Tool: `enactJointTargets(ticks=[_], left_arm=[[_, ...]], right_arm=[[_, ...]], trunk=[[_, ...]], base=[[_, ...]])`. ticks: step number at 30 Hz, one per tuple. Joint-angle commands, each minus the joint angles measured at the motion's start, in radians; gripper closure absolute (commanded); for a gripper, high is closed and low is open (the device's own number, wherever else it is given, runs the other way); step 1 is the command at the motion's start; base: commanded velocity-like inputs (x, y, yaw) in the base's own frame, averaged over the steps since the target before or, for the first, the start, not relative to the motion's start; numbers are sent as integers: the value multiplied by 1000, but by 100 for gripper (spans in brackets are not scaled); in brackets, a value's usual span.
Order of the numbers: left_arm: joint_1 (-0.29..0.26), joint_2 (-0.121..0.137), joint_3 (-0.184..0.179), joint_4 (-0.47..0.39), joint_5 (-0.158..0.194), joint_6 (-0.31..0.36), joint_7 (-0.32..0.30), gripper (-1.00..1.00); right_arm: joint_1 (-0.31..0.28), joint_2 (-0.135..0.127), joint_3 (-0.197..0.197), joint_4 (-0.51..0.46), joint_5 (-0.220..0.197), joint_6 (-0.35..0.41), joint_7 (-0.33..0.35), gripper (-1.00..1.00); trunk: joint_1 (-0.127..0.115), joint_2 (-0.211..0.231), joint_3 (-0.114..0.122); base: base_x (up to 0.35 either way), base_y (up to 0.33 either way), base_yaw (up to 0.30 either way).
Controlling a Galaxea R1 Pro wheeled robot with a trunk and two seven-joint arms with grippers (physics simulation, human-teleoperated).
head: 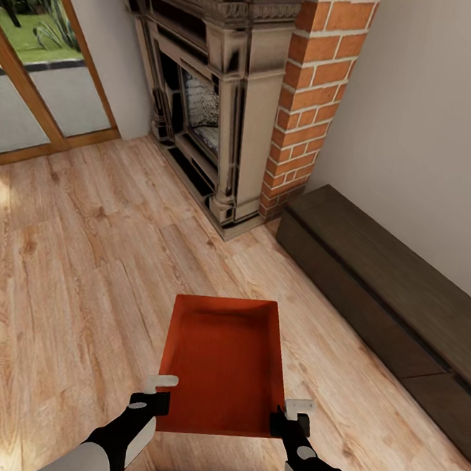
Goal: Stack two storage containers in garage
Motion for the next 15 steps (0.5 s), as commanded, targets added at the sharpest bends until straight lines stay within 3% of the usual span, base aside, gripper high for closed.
enactJointTargets(ticks=[1,15], left_arm=[[0,1,12,-4,-3,7,12,100],[0,1,12,-5,-3,7,12,100]], right_arm=[[0,0,-24,2,-32,-10,-13,100],[0,0,-25,4,-33,-10,-13,100]], trunk=[[-4,7,3],[-4,7,3]], base=[[0,0,0],[0,0,0]])
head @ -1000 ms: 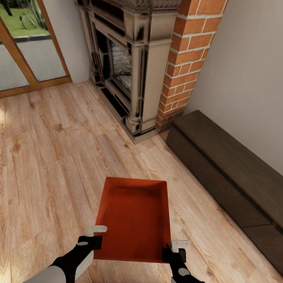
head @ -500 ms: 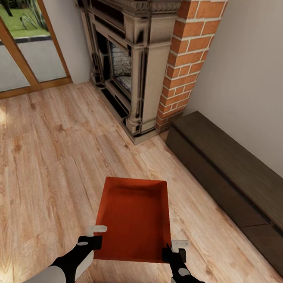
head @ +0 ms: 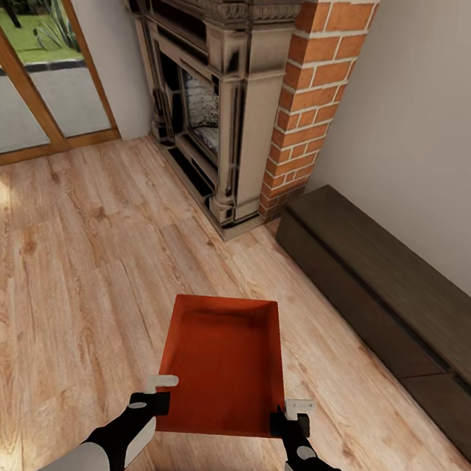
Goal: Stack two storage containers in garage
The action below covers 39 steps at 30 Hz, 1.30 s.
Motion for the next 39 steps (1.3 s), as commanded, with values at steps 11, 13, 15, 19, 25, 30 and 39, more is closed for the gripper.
enactJointTargets(ticks=[11,13,15,19,25,30,39], left_arm=[[0,1,13,-6,-4,6,12,100],[0,1,13,-6,-4,6,12,100],[0,1,13,-5,-4,6,12,100],[-1,1,13,-5,-4,6,12,100],[-1,1,13,-5,-4,6,12,100],[0,1,13,-5,-4,6,12,100],[0,1,13,-5,-4,6,12,100]], right_arm=[[0,0,-25,3,-34,-10,-13,100],[0,0,-25,3,-34,-10,-13,100],[0,0,-25,3,-34,-10,-13,100],[0,0,-25,3,-34,-9,-13,100],[0,0,-25,3,-34,-9,-13,100],[0,0,-25,3,-34,-9,-13,100],[0,0,-25,3,-34,-9,-13,100]], trunk=[[0,-1,15],[0,-1,18],[0,-1,22],[0,-1,28],[0,-1,38],[0,-1,46],[0,-1,60]], base=[[0,0,0],[0,0,0],[0,0,0],[0,0,0],[0,0,0],[0,0,0],[0,0,0]])
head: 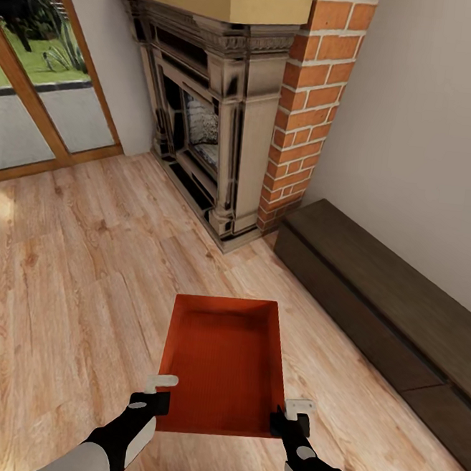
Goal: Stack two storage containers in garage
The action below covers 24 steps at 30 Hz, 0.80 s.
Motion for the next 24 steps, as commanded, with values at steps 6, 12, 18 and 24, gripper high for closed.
enactJointTargets(ticks=[6,12,18,24], left_arm=[[0,1,13,-4,-4,6,12,100],[0,1,13,-5,-4,6,12,100],[-1,1,13,-5,-4,6,12,100],[0,1,13,-5,-4,6,12,100]], right_arm=[[0,0,-25,3,-35,-9,-11,100],[0,0,-25,3,-35,-9,-11,100],[0,0,-26,3,-35,-9,-11,100],[0,0,-26,3,-35,-9,-11,100]], trunk=[[0,-1,9],[0,-1,19],[0,-1,28],[0,-1,38]], base=[[0,0,0],[0,0,0],[0,0,0],[0,0,0]])
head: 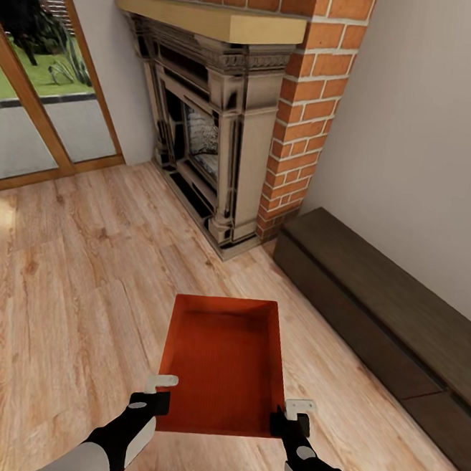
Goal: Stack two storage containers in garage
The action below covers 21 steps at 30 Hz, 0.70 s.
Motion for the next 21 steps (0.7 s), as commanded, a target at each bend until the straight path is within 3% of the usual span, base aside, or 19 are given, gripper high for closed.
enactJointTargets(ticks=[1,21], left_arm=[[-1,1,13,-5,-5,6,12,100],[0,0,13,-5,-4,6,12,100]], right_arm=[[0,0,-25,4,-36,-9,-11,100],[0,-1,-26,4,-36,-9,-11,100]], trunk=[[0,-1,1],[0,-1,33]], base=[[0,0,0],[0,0,0]])
